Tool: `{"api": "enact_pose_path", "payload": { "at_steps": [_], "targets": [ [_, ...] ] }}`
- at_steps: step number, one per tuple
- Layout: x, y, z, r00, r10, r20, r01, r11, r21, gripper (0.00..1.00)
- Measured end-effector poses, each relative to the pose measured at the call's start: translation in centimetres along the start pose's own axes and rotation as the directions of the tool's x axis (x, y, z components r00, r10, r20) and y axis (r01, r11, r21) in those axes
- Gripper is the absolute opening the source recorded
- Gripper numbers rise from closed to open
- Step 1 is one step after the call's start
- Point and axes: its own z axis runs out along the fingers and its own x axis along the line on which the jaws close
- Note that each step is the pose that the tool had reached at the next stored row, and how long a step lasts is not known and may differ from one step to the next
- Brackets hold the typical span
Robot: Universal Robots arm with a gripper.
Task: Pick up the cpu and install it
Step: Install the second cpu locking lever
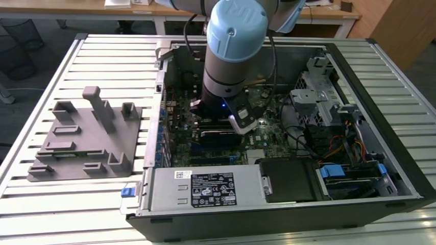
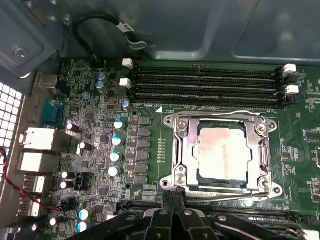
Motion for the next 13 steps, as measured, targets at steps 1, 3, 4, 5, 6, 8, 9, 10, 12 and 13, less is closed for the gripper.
{"api": "enact_pose_path", "payload": {
  "at_steps": [1,3,4,5,6,8,9,10,12,13],
  "targets": [
    [0.0,-0.04,-0.01,1.0,0.0,0.0001,0.0,1.0,-0.0004,0.11],
    [0.0,-0.1,-0.02,1.0,0.0,0.0,0.0,1.0,-0.0012,0.11],
    [0.0,-0.12,0.02,1.0,0.0,0.0001,0.0,1.0,-0.0045,0.11],
    [0.01,-0.13,0.04,1.0,0.0,0.0001,0.0,1.0,-0.0075,0.11],
    [0.02,-0.13,0.07,1.0,-0.001,0.0003,0.001,0.9999,-0.0113,0.11],
    [0.07,-0.15,0.13,1.0,-0.001,0.0005,0.001,0.9998,-0.0205,0.11],
    [0.1,-0.15,0.16,1.0,-0.002,0.0006,0.002,0.9997,-0.0258,0.11],
    [0.12,-0.16,0.18,1.0,-0.002,0.0007,0.002,0.9995,-0.0303,0.11],
    [0.17,-0.17,0.25,1.0,-0.002,0.0011,0.002,0.9992,-0.0387,0.11],
    [0.19,-0.18,0.28,1.0,-0.002,0.0013,0.002,0.9991,-0.0424,0.11]
  ]
}}
